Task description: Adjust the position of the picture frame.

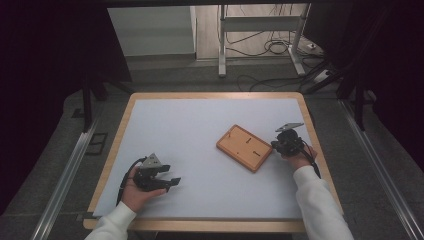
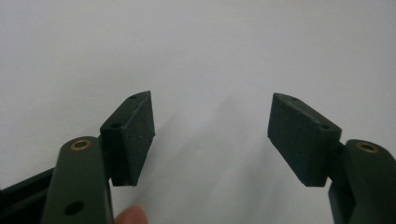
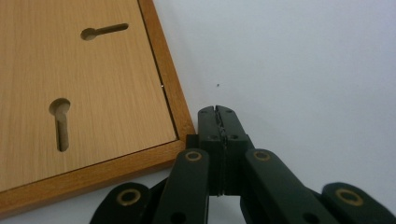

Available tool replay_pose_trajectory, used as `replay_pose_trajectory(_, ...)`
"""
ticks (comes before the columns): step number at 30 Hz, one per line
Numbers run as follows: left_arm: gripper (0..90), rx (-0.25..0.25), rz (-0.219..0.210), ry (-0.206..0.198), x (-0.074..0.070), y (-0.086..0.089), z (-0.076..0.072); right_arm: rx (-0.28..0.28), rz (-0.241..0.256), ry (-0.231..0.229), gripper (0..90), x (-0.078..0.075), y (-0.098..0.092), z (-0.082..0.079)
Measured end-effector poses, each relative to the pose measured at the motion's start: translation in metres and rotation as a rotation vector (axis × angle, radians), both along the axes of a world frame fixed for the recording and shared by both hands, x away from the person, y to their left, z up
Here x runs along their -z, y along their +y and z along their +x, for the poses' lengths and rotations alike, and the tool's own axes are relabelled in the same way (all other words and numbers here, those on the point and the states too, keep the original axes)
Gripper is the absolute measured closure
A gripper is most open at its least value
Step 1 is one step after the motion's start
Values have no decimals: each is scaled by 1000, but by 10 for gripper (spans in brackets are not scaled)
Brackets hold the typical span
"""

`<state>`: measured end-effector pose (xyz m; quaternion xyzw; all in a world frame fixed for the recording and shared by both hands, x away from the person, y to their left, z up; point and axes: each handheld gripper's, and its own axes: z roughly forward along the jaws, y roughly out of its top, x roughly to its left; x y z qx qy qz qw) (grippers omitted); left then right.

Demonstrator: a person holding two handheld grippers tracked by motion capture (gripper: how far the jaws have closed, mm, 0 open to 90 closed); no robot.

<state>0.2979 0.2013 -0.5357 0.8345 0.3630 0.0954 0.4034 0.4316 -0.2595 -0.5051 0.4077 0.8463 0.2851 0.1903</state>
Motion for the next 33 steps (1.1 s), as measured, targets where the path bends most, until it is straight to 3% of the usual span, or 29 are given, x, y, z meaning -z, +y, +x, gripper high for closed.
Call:
replay_pose_trajectory(9,310,0,0,4,0,-1,0,-50,-13,5,900,0,12,-14)
replay_pose_trajectory(14,310,4,0,7,0,-2,0,-68,17,6,900,2,15,-26)
replay_pose_trajectory(23,310,4,-1,7,0,-2,0,-135,27,11,900,4,29,-47)
replay_pose_trajectory(33,310,8,3,6,0,-3,-1,-200,46,-20,900,0,43,-74)
